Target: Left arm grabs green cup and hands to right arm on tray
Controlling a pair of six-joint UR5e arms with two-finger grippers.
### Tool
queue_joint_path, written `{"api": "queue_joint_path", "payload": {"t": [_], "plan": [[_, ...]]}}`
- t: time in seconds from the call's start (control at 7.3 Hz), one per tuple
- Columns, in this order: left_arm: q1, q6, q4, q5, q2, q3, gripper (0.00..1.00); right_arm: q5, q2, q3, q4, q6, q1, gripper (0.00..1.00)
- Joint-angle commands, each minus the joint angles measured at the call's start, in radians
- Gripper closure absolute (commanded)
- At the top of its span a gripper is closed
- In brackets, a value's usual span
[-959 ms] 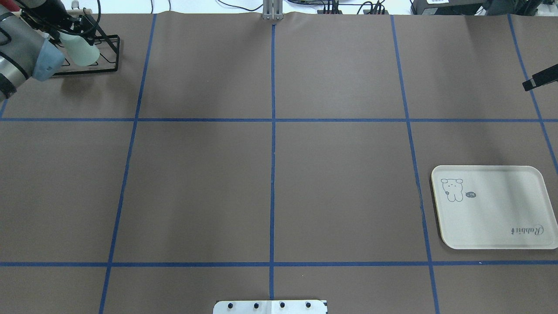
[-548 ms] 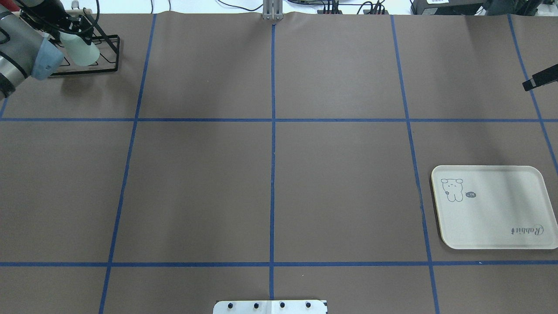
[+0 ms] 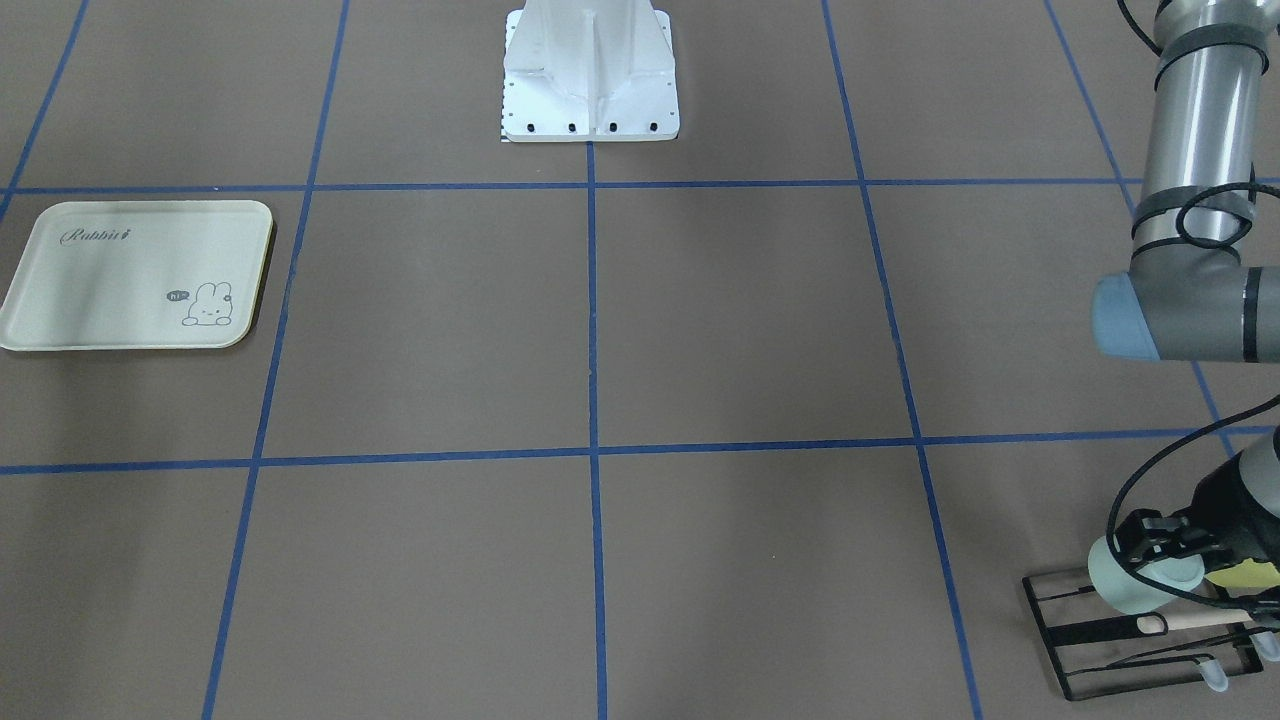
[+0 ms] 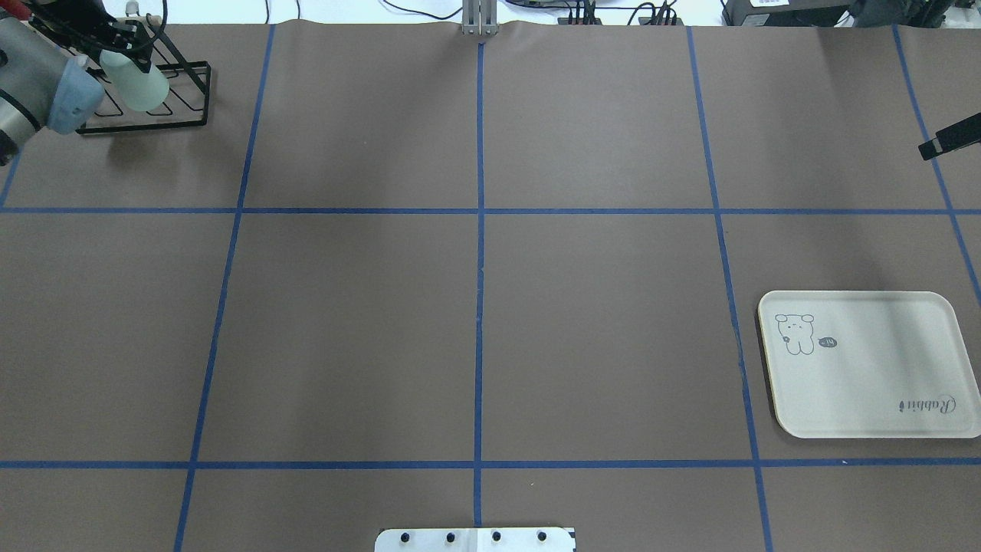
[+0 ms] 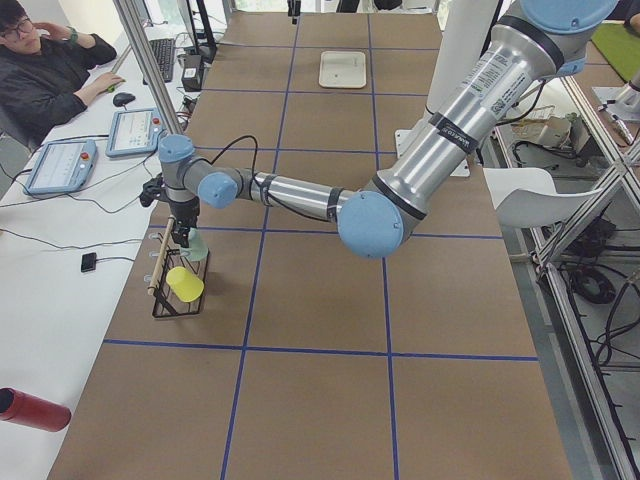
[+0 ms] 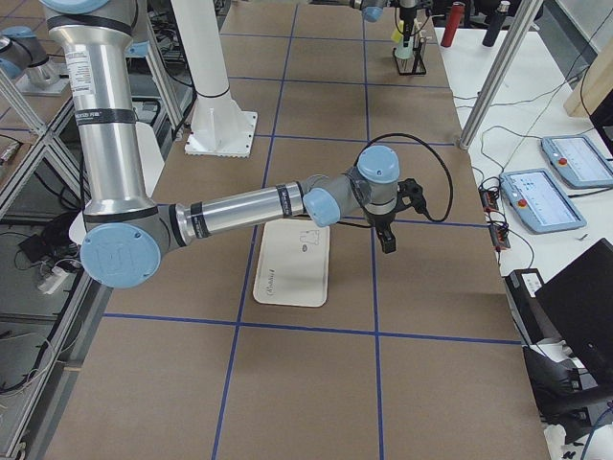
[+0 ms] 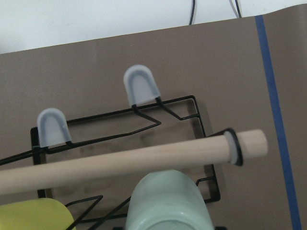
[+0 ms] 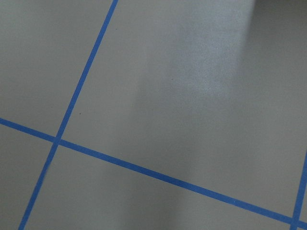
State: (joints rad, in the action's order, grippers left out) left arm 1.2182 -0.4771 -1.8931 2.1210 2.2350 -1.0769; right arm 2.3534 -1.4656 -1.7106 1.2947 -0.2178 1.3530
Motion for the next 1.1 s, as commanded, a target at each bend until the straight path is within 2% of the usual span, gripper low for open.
{"api": "queue_joint_path", "payload": {"t": [0.0,0.68,0.96], "plan": [[0.015,0.0,0.002,0.008,0.002,-0.027,1.0,0.0,0.001,-0.001,0.0,0.0,0.0,0.01],[0.069,0.0,0.051,0.088,-0.005,-0.101,1.0,0.0,-0.001,0.0,0.0,0.0,0.0,0.01],[0.075,0.07,0.22,0.088,-0.055,-0.267,1.0,-0.002,-0.001,0.002,0.0,0.0,0.0,0.01]]}}
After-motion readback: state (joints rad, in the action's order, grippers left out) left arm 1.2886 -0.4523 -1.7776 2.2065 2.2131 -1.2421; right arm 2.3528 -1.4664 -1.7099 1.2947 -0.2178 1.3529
